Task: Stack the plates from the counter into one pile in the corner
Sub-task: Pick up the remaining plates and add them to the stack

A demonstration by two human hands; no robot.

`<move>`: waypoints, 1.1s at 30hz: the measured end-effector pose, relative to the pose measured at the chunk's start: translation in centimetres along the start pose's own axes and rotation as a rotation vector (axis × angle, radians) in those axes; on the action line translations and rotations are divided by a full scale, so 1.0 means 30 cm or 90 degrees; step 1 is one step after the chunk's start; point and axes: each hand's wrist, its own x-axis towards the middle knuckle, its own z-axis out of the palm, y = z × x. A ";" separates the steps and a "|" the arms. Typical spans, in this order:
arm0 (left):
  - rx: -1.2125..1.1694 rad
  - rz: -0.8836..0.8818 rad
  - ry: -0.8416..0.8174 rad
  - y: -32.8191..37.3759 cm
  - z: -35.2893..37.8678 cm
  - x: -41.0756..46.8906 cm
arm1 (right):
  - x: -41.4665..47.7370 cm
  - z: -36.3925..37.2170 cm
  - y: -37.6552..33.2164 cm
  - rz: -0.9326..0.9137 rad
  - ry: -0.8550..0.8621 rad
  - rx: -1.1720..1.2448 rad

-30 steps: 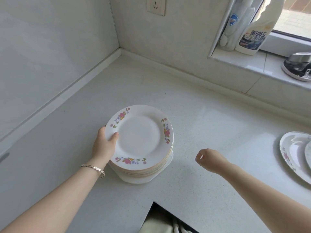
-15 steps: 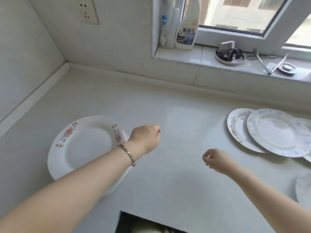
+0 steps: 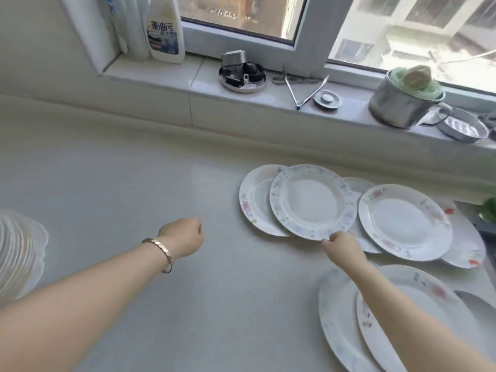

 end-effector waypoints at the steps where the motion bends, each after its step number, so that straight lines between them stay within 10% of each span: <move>1: -0.009 -0.013 -0.006 0.023 0.018 0.012 | 0.039 -0.016 0.019 0.039 0.002 0.034; 11: -0.021 -0.095 0.020 0.070 0.093 0.053 | 0.220 0.027 0.066 0.284 -0.086 0.825; 33: -0.163 -0.193 0.250 -0.686 -0.195 -0.335 | -0.346 0.258 -0.577 -0.111 -0.298 0.673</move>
